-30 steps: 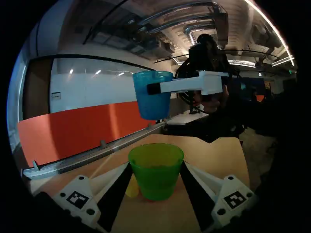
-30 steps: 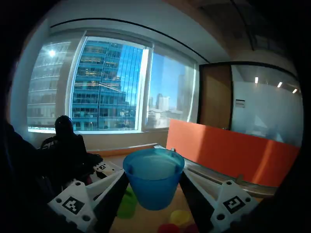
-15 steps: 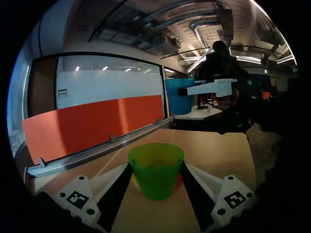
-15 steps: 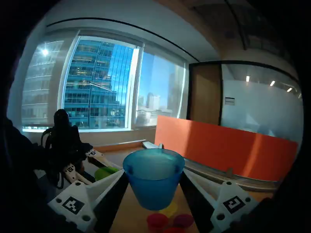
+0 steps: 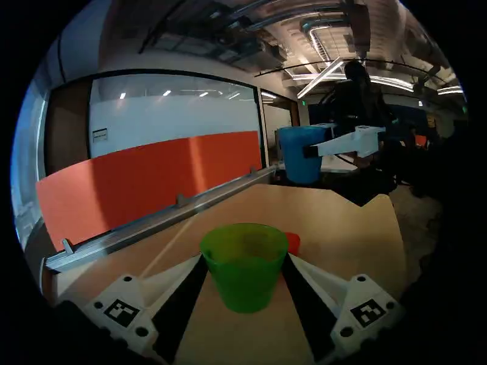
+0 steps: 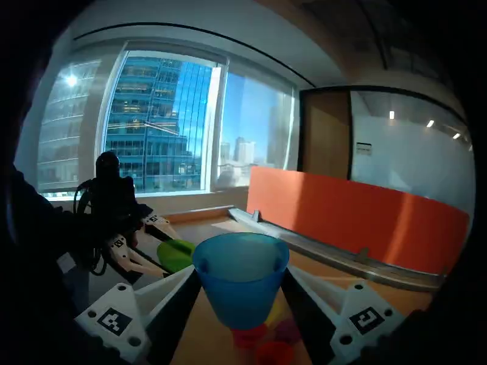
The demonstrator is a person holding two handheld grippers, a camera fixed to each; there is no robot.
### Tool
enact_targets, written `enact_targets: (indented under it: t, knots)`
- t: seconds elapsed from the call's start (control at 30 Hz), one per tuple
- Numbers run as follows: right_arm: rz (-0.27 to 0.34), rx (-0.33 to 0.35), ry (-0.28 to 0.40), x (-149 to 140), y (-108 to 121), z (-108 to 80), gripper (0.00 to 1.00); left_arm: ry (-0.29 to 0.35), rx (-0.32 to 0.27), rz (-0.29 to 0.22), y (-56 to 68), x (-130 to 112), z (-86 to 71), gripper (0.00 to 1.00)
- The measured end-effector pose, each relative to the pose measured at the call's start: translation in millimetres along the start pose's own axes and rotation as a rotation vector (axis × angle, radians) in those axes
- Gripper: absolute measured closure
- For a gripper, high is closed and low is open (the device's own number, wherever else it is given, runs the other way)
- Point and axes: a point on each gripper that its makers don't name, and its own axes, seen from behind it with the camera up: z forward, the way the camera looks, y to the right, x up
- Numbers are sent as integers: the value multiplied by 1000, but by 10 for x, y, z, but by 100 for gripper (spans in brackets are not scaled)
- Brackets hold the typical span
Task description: Pour water
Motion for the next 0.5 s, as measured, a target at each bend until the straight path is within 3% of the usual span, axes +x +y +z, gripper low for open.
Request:
enact_targets:
  t: [0.5]
  knots:
    - [-4, 74, -110, -487, -141, 68, 12, -153, -39, -1, 2, -446, 125, 16]
